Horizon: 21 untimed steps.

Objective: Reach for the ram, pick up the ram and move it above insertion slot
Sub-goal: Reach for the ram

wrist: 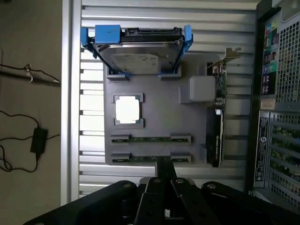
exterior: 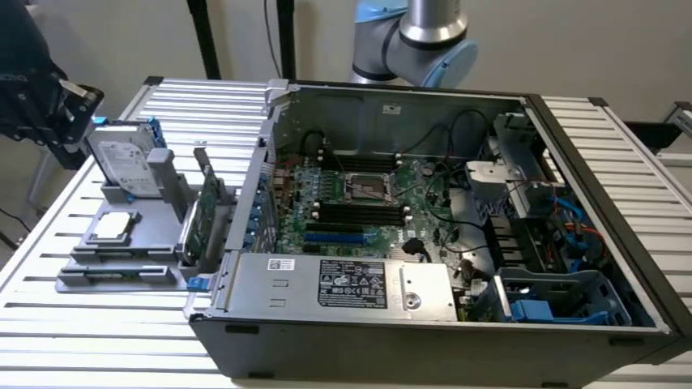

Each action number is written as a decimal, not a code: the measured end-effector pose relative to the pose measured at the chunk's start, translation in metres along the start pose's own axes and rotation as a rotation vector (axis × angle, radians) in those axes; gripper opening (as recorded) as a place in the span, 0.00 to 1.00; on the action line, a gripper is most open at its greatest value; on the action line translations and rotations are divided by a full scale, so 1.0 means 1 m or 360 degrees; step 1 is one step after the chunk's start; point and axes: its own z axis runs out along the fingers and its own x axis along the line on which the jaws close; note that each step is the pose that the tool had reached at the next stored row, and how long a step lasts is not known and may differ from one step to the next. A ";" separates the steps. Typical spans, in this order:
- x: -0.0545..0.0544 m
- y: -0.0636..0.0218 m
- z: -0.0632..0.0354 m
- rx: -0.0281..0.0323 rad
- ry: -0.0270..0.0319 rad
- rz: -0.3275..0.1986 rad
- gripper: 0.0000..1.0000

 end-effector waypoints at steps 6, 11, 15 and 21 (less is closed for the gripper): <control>0.000 -0.0116 -0.0004 0.00000 0.00001 -0.0004 0.11; 0.000 -0.0118 -0.0004 0.00001 0.00001 -0.0004 0.11; 0.000 -0.0117 -0.0004 0.00000 0.00000 -0.0004 0.11; 0.001 -0.0118 0.0006 -0.00164 -0.00033 -0.0033 0.11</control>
